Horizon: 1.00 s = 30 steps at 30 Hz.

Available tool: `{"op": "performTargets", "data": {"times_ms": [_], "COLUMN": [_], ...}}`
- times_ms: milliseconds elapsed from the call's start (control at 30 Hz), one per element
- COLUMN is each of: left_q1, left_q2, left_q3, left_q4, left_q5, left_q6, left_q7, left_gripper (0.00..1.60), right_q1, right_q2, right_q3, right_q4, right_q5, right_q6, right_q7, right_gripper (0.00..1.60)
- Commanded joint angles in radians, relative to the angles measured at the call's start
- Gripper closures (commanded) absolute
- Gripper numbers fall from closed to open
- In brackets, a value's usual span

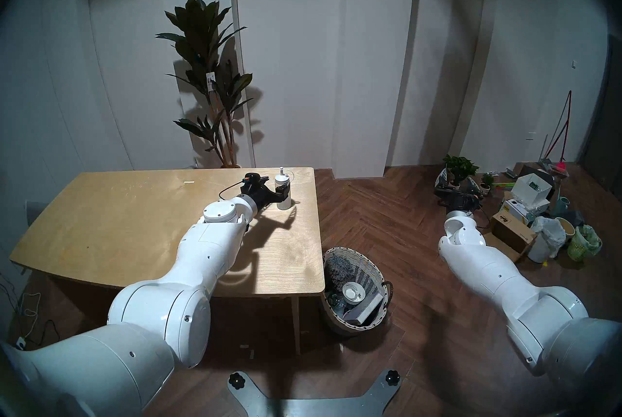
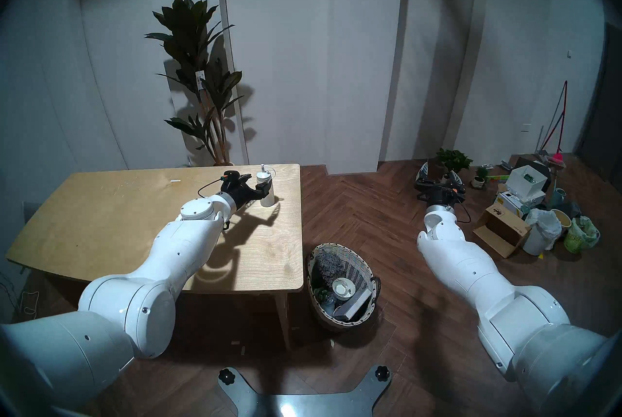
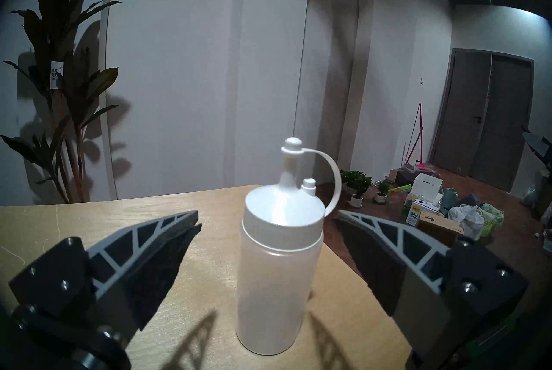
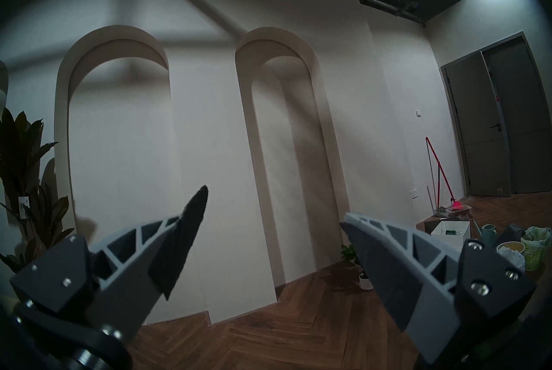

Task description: Load the items into the basket from the rear

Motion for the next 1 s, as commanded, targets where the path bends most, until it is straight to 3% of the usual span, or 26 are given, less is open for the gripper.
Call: {"op": "performTargets", "data": {"times_ms": [0,533,600,633,667,700,733,967], "left_q1": [-0.083,-0.147,-0.152,-0.156,-0.158,-0.158,-0.160,-0.174], "left_q2": [-0.033,-0.069,-0.072,-0.074,-0.075,-0.077,-0.078,-0.105], "left_q3": [0.015,0.030,0.029,0.029,0.029,0.027,0.026,0.013], "left_q4": [0.036,0.145,0.155,0.163,0.168,0.171,0.177,0.194], "left_q5": [0.010,0.030,0.031,0.032,0.032,0.030,0.029,0.014], "left_q6": [-0.020,-0.028,-0.029,-0.031,-0.032,-0.036,-0.038,-0.067], "left_q7": [0.011,0.058,0.063,0.067,0.070,0.072,0.074,0.082], "left_gripper": [0.00,0.00,0.24,0.60,1.10,1.10,1.60,1.60], "right_q1": [-0.013,-0.067,-0.073,-0.077,-0.080,-0.083,-0.086,-0.108], "right_q2": [0.033,0.059,0.061,0.063,0.064,0.065,0.067,0.073], "right_q3": [0.009,0.019,0.020,0.022,0.023,0.023,0.024,0.028], "right_q4": [-0.070,-0.170,-0.180,-0.189,-0.195,-0.200,-0.208,-0.256], "right_q5": [-0.004,-0.009,-0.008,-0.009,-0.008,-0.008,-0.008,-0.008], "right_q6": [0.003,0.020,0.024,0.028,0.031,0.033,0.037,0.067], "right_q7": [-0.016,-0.073,-0.080,-0.086,-0.090,-0.094,-0.098,-0.129], "right_gripper": [0.00,0.00,0.00,0.00,0.00,0.00,0.00,0.00]}}
